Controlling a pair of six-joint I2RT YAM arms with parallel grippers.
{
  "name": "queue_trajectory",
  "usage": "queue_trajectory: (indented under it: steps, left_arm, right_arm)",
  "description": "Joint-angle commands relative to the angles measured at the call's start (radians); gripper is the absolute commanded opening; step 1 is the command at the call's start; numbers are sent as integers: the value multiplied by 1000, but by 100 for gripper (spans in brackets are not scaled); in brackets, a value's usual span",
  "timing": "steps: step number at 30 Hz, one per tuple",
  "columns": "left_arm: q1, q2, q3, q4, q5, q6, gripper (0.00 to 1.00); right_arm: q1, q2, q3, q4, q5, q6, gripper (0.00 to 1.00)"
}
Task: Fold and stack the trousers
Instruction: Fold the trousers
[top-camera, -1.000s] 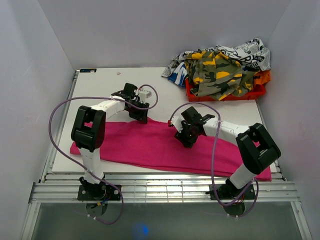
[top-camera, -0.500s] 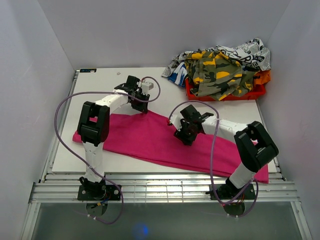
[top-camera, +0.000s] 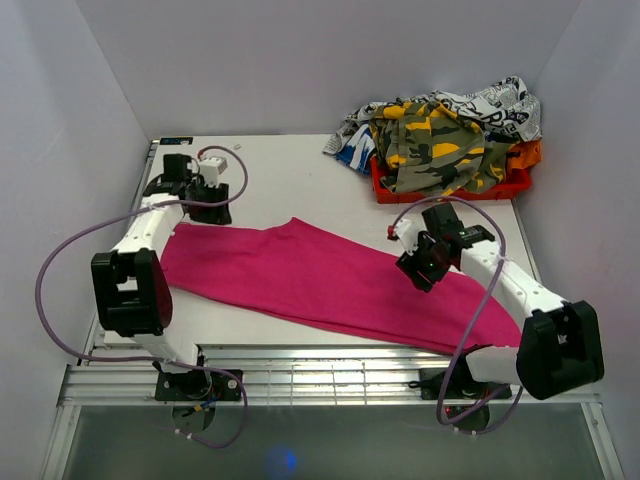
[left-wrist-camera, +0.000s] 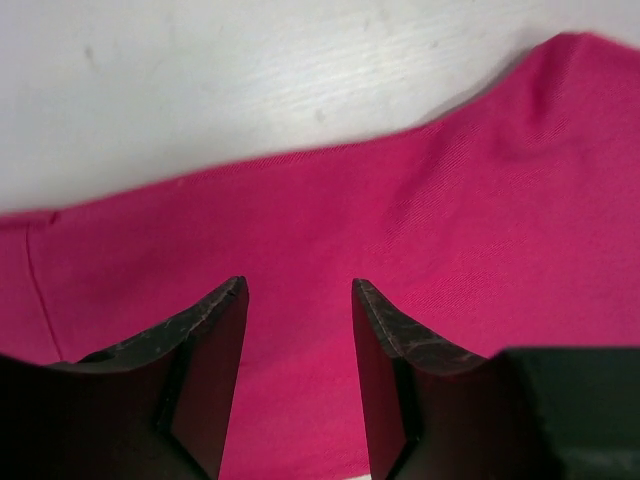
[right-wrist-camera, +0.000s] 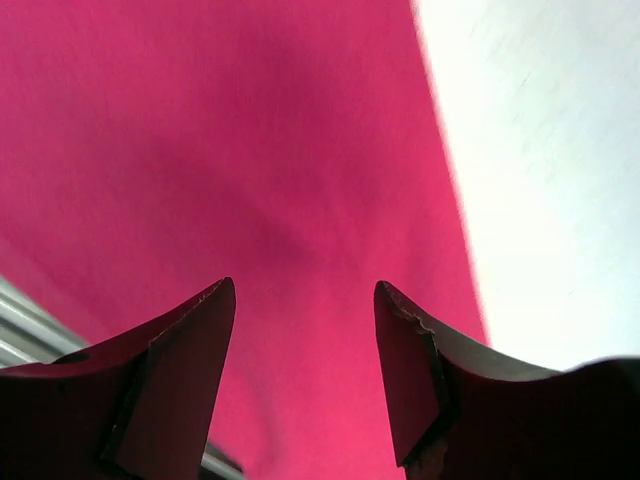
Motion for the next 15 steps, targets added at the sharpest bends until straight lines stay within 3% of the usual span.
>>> queue_trajectory:
  steps: [1,4,9,15]
  left_arm:
    - [61,-59,-107,-70,36,61,56]
    - [102,-57,-206,-75,47,54,54]
    - [156,7,-245,-69,43,13,50]
    - [265,130,-161,-96,29,-21,46]
  right_arm:
    - [-69,-64,-109,-158,-26,-49,64]
    - [-153,-86,-183,-149,8,-96,63]
    - [-289,98,-180,-54,78,-178,62]
    - [-314,435,76,30,105,-147,59]
